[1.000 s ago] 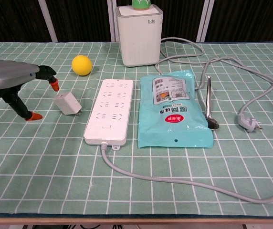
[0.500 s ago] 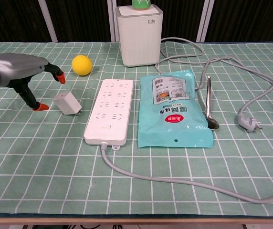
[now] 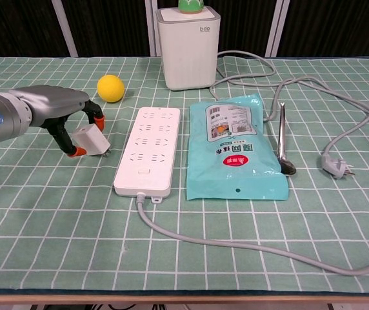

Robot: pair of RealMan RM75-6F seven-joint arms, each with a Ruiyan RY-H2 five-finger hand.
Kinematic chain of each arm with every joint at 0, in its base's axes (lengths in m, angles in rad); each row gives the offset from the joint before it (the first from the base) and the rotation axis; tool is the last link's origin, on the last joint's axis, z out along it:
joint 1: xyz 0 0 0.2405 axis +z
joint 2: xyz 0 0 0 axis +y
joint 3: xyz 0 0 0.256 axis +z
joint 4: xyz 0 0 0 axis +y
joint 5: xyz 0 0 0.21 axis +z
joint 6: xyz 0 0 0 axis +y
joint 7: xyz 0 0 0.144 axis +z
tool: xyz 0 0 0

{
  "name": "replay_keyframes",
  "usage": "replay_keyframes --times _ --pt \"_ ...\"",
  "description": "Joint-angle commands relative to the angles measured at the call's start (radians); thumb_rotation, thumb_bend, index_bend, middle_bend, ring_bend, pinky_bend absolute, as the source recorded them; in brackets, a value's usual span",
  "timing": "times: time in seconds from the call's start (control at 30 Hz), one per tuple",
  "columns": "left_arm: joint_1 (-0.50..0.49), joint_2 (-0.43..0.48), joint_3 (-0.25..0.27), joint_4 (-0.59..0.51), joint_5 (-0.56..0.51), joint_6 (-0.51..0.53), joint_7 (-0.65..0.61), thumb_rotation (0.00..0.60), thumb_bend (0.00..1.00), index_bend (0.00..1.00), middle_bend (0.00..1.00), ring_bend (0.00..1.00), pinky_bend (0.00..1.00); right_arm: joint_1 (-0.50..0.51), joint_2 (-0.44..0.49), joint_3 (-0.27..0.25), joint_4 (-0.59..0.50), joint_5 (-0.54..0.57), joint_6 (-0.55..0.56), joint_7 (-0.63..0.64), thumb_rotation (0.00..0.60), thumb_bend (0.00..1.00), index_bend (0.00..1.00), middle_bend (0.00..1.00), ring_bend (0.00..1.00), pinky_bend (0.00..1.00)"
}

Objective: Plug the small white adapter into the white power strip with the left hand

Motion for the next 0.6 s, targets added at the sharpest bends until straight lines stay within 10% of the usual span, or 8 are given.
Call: replay_keyframes --times 0.03,0.6 --pt "0.0 -0.006 0.004 0.008 0.014 0.0 -0.015 0.6 0.27 0.36 0.31 0.02 0.0 0.0 0.0 0.0 -0.001 0.001 0.0 0.0 0.6 0.34 0.0 0.0 0.0 0.0" --pt "0.012 -0.008 0.0 -0.007 0.103 0.073 -0.051 0.6 0.43 0.67 0.67 0.17 0.04 -0.001 0.001 0.001 -0.003 0.003 0.0 0.001 0.6 0.34 0.0 0.0 0.0 0.0"
